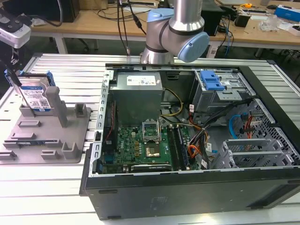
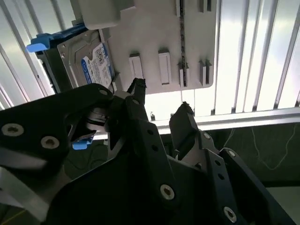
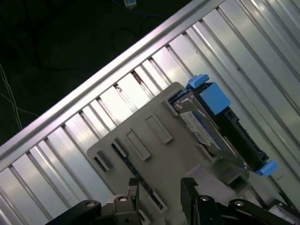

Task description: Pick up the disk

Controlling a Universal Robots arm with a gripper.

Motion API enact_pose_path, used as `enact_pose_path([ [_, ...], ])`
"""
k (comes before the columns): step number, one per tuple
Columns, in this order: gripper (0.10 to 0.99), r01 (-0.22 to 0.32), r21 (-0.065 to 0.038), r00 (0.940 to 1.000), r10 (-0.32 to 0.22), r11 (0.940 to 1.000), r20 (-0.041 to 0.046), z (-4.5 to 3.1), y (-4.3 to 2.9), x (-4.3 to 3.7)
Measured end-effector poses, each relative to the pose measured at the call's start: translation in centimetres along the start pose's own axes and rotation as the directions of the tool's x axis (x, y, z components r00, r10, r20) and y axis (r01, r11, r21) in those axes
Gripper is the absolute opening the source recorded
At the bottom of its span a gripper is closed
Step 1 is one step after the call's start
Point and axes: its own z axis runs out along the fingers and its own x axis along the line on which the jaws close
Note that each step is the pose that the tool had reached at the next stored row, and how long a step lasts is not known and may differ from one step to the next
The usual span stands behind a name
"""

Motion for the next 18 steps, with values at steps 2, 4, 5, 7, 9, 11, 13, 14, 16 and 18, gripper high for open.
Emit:
enact_pose_path([
  [2,0.494,0.039,0.000,0.9993,-0.039,0.9993,-0.0015,0.00,0.00,0.00],
  [4,0.557,0.085,0.000,0.9964,-0.085,0.9964,-0.0032,0.02,0.00,0.00],
  [5,0.557,0.117,0.000,0.9932,-0.117,0.9932,-0.0045,0.02,0.00,0.00],
  [7,0.557,0.181,0.000,0.9834,-0.181,0.9834,-0.0069,0.05,0.00,0.00],
  [9,0.557,0.239,0.000,0.9709,-0.239,0.9709,-0.0090,0.09,0.00,0.00],
  [11,0.557,0.279,0.001,0.9601,-0.279,0.9602,-0.0102,0.12,0.00,0.00],
  [13,0.557,0.327,0.003,0.9449,-0.327,0.9450,-0.0115,0.16,0.00,0.00],
  [14,0.557,0.355,0.005,0.9350,-0.354,0.9350,-0.0119,0.19,-0.01,0.00],
  [16,0.557,0.401,0.009,0.9162,-0.400,0.9162,-0.0132,0.25,-0.01,0.00],
  [18,0.557,0.441,0.011,0.8976,-0.441,0.8975,-0.0150,0.31,-0.01,0.00],
])
